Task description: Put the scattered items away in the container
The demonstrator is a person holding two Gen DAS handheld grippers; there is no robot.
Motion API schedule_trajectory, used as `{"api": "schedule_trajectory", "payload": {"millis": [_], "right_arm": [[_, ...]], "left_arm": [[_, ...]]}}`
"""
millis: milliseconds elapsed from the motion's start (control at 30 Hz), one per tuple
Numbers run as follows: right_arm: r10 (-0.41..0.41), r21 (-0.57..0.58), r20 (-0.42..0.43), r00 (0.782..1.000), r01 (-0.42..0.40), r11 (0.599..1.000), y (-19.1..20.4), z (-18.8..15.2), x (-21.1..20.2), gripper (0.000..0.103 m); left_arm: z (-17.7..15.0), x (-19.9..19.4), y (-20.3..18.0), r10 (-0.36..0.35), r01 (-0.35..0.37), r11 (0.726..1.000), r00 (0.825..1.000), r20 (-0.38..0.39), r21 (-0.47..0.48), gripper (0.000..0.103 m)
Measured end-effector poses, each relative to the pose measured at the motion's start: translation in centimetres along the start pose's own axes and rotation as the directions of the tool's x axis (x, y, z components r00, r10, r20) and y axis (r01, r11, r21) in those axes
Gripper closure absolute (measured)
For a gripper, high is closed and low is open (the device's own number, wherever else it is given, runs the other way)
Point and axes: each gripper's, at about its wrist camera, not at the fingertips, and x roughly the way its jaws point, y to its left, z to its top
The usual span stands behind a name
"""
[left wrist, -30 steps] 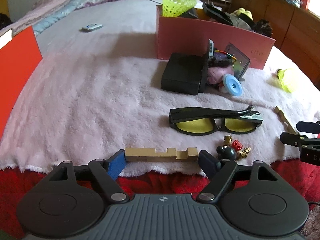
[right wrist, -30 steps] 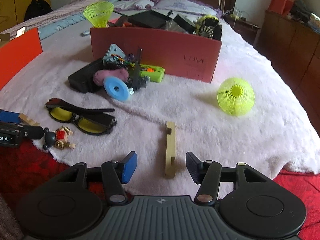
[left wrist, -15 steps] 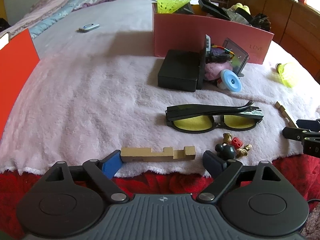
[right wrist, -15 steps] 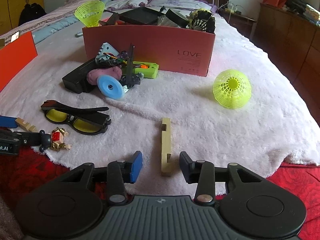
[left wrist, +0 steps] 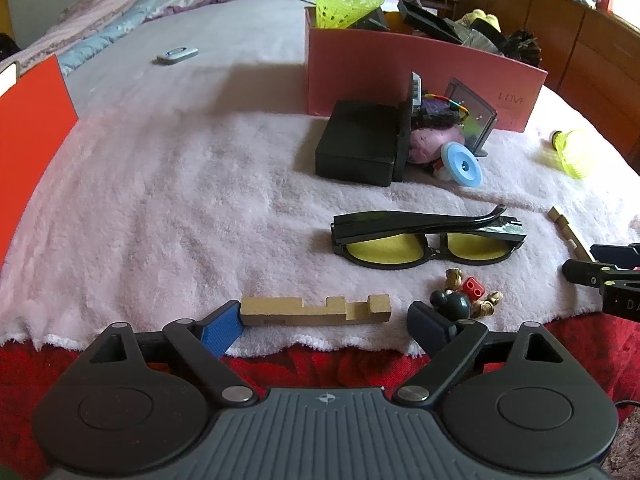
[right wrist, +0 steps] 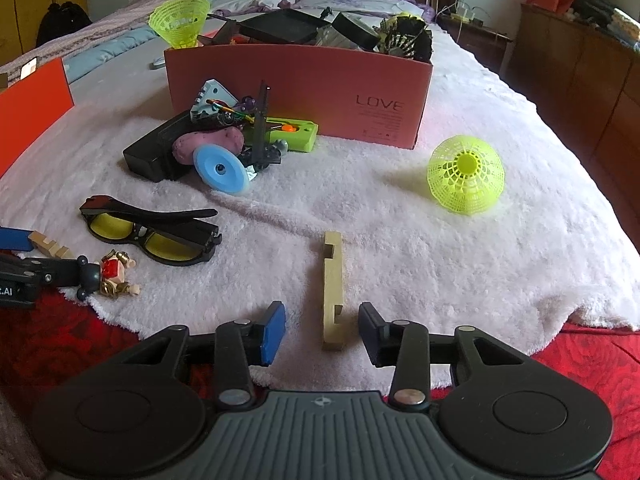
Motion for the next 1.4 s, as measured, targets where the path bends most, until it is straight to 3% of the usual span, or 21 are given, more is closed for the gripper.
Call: {"api": "schedule_trajectory", "payload": {"millis": [67,100,133,200,833,967,1100,1200,1400], "right_arm": [[0.004,0.001,-0.001,1.0,-0.004,1.0,0.0,0.0,0.0,0.061],[0.005,0.002,-0.001,1.0,-0.005,1.0,0.0,0.0,0.0,0.069],[0.01,0.002,-0.001,1.0,-0.01,1.0,0.0,0.1,0.0,0.081],[0.016,0.003,-0.002,1.0,-0.016,1.0,0.0,0.2,0.0,0.088],[0.02,0.018,0.02,1.0,-0.021,1.0,-0.4,1.2,-0.9,0.091],[0.02,0.017,-0.01,1.0,-0.019,1.0,-0.4,1.1,-0.1,0.082],[0.018,-0.012,-0.018,1.0,-0.018,1.0,-0.1,0.9,0.8,0.081],[0.025,-0.017,-0.015,1.0,-0.025,1.0,-0.1,1.1,0.8,0.091],[0.045,-0.014,0.003,0.999,-0.045,0.999,-0.1,1.6,-0.2,0.091]], "left_arm": [[0.0,0.0,0.0,-0.004,0.004,1.0,1.0,0.004,0.006,0.018],[0.0,-0.1,-0.1,-0.005,0.005,1.0,1.0,0.007,0.018,0.026],[0.1,-0.2,-0.2,-0.006,0.005,0.999,1.0,0.01,0.034,0.028],[0.2,-0.6,-0.4,-0.012,0.011,0.999,1.0,0.022,0.046,0.028],[1.6,-2.5,-1.0,-0.052,0.047,0.997,0.996,0.073,0.057,0.027],[1.5,-2.4,-0.9,-0.052,0.048,0.997,0.996,0.069,0.053,0.027],[1.5,-2.4,-1.1,-0.057,0.053,0.997,0.996,0.063,0.061,0.027],[1.7,-2.6,-1.4,-0.064,0.059,0.995,0.996,0.066,0.079,0.027],[2.3,-2.9,-1.9,-0.081,0.073,0.993,0.994,0.078,0.097,0.027]]}}
